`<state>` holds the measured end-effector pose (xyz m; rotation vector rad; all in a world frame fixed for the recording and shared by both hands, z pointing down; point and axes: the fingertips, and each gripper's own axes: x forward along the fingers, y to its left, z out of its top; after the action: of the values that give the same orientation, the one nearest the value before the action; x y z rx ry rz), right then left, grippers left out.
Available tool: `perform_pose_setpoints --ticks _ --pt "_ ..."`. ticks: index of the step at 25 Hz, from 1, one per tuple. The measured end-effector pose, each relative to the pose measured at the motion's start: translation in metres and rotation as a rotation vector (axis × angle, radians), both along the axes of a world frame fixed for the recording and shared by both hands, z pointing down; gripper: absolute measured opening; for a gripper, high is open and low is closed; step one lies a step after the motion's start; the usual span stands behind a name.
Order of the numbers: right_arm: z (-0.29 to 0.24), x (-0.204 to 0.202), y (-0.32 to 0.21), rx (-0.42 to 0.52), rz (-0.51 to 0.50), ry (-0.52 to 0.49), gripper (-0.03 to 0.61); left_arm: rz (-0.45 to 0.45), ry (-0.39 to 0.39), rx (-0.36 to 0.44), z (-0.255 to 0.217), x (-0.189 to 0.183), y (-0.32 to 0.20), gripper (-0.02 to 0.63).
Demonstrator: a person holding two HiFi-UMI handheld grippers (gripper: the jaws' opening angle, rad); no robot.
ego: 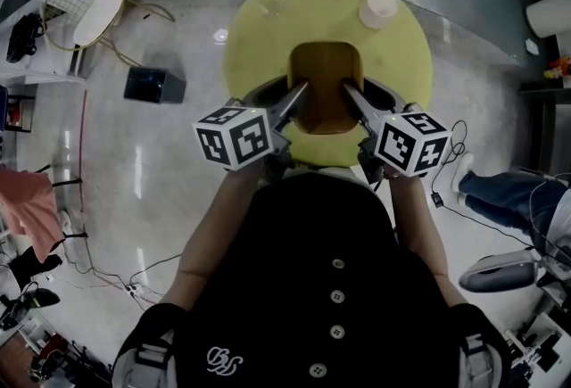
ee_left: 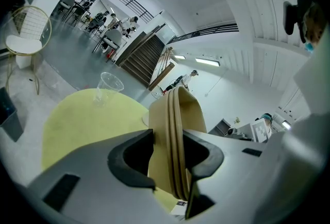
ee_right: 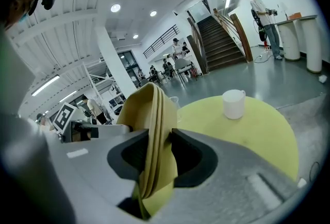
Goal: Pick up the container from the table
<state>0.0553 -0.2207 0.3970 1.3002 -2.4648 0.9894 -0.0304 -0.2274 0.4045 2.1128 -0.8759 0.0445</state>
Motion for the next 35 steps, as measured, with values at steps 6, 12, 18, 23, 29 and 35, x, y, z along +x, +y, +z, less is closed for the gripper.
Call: perform_pose_setpoints --ticks 6,12,18,23,29,35 --pt "0.0001 0.0011 0.002 -0.002 -0.005 0.0 0.095 -0.005 -0.001 -0.002 0.0001 0.0014 0.0026 0.135" --pt "0.0015 -0.0006 -0.0001 -0.003 -0.002 -0.003 0.095 -0.008 -0.005 -0.004 0.0014 -0.0008 0.0007 0.135" --pt "0.0044 0.0018 0.0001 -0.011 0.005 -0.002 0.094 -0.006 -0.009 -0.01 0.0036 0.0016 0.0004 0.135" --pt "0.0063 0.0055 0.0011 -0.016 0.01 -0.008 0.092 -0.004 -0.014 -0.013 0.0048 0.0052 0.0011 0.135" --pt "0.0056 0.005 -0.0024 -0.015 0.011 0.0 0.092 -0.004 -0.01 -0.016 0.0046 0.0048 -0.0021 0.135" --pt "0.0089 0.0073 -0.0038 -0.022 0.018 0.003 0.091 0.009 -0.009 -0.022 0.0081 0.007 -0.0044 0.135"
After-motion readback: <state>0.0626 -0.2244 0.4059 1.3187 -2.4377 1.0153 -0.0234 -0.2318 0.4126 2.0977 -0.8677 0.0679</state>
